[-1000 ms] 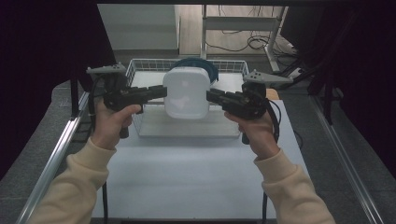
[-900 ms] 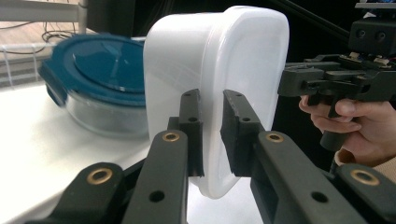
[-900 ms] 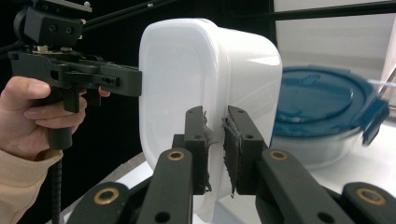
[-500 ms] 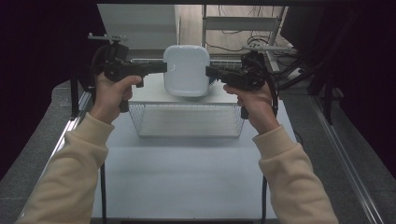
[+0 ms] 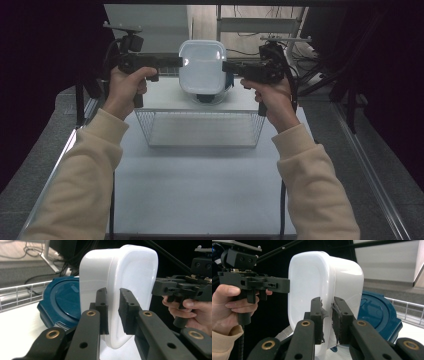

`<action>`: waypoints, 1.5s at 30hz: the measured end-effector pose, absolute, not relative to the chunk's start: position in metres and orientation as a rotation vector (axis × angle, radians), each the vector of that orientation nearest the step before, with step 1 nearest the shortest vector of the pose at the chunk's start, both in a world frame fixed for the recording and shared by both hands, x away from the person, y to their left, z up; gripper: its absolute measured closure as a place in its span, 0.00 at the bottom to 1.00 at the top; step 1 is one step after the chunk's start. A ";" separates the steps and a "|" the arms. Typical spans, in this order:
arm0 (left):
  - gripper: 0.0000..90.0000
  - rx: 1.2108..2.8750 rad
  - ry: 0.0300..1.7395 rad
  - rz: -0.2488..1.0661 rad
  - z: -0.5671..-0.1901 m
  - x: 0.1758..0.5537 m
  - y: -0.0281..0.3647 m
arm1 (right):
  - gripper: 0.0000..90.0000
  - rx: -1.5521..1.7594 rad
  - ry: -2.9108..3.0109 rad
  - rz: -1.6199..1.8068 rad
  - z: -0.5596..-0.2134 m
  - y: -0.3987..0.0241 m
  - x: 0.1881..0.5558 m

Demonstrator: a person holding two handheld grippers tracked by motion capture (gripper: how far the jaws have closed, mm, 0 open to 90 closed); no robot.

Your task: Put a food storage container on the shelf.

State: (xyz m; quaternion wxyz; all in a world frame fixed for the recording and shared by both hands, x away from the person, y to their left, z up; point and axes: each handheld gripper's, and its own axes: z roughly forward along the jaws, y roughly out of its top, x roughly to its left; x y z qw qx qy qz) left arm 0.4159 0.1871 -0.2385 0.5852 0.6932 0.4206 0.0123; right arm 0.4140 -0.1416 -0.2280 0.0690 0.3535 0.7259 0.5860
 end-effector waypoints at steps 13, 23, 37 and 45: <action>0.87 1.571 1.071 -0.078 -0.241 0.450 0.184 | 0.86 1.325 2.186 1.801 -0.232 -0.146 0.454; 0.84 1.504 1.178 -0.124 -0.246 0.478 0.180 | 0.83 1.495 2.145 1.833 -0.240 -0.148 0.485; 0.83 1.456 1.214 -0.180 -0.263 0.496 0.184 | 0.81 1.605 2.111 1.868 -0.253 -0.148 0.504; 0.42 1.470 1.184 0.032 -0.248 0.471 0.190 | 0.39 1.452 2.029 1.861 -0.242 -0.155 0.487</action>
